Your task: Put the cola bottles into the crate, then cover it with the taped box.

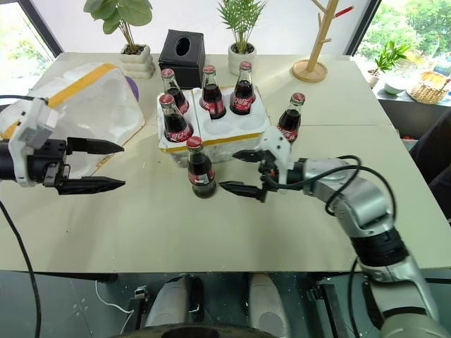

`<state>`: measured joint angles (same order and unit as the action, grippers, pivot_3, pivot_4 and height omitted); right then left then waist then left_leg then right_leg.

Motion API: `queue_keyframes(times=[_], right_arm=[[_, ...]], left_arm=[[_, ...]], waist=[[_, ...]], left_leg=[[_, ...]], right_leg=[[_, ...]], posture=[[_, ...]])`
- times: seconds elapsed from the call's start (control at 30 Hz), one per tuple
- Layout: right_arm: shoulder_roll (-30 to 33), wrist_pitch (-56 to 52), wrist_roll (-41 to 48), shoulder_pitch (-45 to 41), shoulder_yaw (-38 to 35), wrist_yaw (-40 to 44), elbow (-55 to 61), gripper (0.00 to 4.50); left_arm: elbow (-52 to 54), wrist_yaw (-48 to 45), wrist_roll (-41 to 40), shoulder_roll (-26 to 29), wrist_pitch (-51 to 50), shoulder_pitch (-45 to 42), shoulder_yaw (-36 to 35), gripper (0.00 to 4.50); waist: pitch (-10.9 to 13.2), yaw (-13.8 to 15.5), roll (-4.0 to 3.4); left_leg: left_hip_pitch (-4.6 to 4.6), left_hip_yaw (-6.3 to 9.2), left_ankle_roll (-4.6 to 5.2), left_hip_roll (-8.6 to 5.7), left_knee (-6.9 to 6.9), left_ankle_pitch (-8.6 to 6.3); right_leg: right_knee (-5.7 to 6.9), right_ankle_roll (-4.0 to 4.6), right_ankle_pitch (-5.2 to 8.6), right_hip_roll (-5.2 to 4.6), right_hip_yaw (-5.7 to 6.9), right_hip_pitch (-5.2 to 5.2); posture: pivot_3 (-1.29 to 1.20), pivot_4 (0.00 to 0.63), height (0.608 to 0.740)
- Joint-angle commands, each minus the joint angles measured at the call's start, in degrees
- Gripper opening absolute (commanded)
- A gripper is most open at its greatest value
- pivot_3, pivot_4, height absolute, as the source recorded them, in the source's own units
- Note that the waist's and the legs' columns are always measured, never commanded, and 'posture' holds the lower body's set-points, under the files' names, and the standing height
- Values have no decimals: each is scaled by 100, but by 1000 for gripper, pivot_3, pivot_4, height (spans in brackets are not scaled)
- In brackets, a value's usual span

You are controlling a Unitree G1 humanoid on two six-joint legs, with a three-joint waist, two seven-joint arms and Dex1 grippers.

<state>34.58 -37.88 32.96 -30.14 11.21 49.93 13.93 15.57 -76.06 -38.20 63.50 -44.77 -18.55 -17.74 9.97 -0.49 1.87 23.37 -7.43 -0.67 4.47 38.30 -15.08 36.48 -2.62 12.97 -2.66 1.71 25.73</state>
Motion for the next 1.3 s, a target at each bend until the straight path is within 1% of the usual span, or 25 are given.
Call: queue_keyframes(times=[0.03,0.23,0.47,0.57,0.6,0.63,0.67,0.77,0.87,0.93,1.0,1.1,1.2,1.3], right_arm=[[-354,130,-237,-338,127,-36,-291,4500],[-926,288,-630,-624,357,-17,-932,4500],[-1551,333,-845,-763,540,13,-1351,4500],[-1650,270,-832,-777,438,11,-1295,3706],[-1620,170,-753,-780,356,44,-1163,3181],[-1556,11,-580,-791,218,108,-974,2790],[-1487,-165,-369,-808,56,186,-770,2668],[-1179,-802,363,-1075,-559,329,-271,2667],[-998,-988,678,-1555,-991,278,-271,2667],[-961,-864,466,-2153,-1143,57,-759,2667],[-953,-424,-59,-2638,-1021,-122,-1371,2667],[-1175,240,-636,-3153,-893,-427,-2400,2667],[-1503,841,-1068,-3417,-830,-671,-3410,2667],[-1740,1167,-1282,-3497,-821,-696,-4012,2667]], left_arm=[[293,246,-79,-15,133,96,-264,4475],[499,518,-251,-155,114,153,-245,4475],[246,628,-95,-156,365,-86,19,4475],[170,658,-94,-157,412,-199,111,4500],[151,663,-95,-155,428,-218,125,4500],[123,670,-90,-156,445,-243,140,4500],[101,679,-84,-159,459,-262,148,4500],[43,741,-81,-191,495,-327,164,4500],[24,816,-130,-246,484,-405,175,4500],[16,853,-115,-295,505,-452,219,4500],[0,885,-85,-348,536,-497,276,4500],[-9,928,-13,-414,618,-531,365,4500],[45,972,-13,-474,638,-490,388,4500],[107,1022,-9,-511,646,-454,397,4500]], waist=[[0,-9,0],[0,-21,0],[0,-30,0],[0,-31,0],[0,-32,0],[-1,-29,0],[-1,-17,1],[1,-19,0],[2,-38,-1],[4,-64,-4],[3,-68,-4],[2,-57,-3],[2,-60,-3],[4,-60,-4]], left_leg=[[0,0,0,0,0,0],[-1,0,0,2,-2,0],[-1,-4,-9,1,-1,5],[1,-5,-11,2,-2,6],[5,-6,-11,2,-2,6],[6,-7,-11,1,-2,6],[6,-8,-11,1,-2,6],[13,-7,-11,1,-3,6],[15,-8,-11,1,-2,6],[13,-8,-13,2,-2,8],[10,-8,-16,3,-3,10],[7,-7,-17,3,-9,10],[11,-11,-17,2,-9,10],[20,-12,-17,2,-8,10]], right_leg=[[0,0,0,0,0,0],[17,-14,-9,5,0,9],[63,-6,-4,5,-6,36],[66,-5,-3,5,-7,42],[66,-5,-3,5,-8,47],[66,-5,-3,4,-8,48],[65,-5,-3,4,-9,47],[66,-5,-3,3,-8,55],[68,-5,-4,4,-9,59],[70,-5,-4,6,-10,61],[75,-3,-4,10,-12,64],[75,3,0,10,-11,62],[73,3,-1,8,-12,64],[72,2,-1,6,-12,70]], posture=[[0,150,740],[0,150,740],[0,150,740],[0,150,740],[0,150,740],[0,150,740],[0,150,740],[0,150,740],[0,150,740],[0,150,740],[0,150,740],[0,150,740],[0,150,740],[0,150,740]])
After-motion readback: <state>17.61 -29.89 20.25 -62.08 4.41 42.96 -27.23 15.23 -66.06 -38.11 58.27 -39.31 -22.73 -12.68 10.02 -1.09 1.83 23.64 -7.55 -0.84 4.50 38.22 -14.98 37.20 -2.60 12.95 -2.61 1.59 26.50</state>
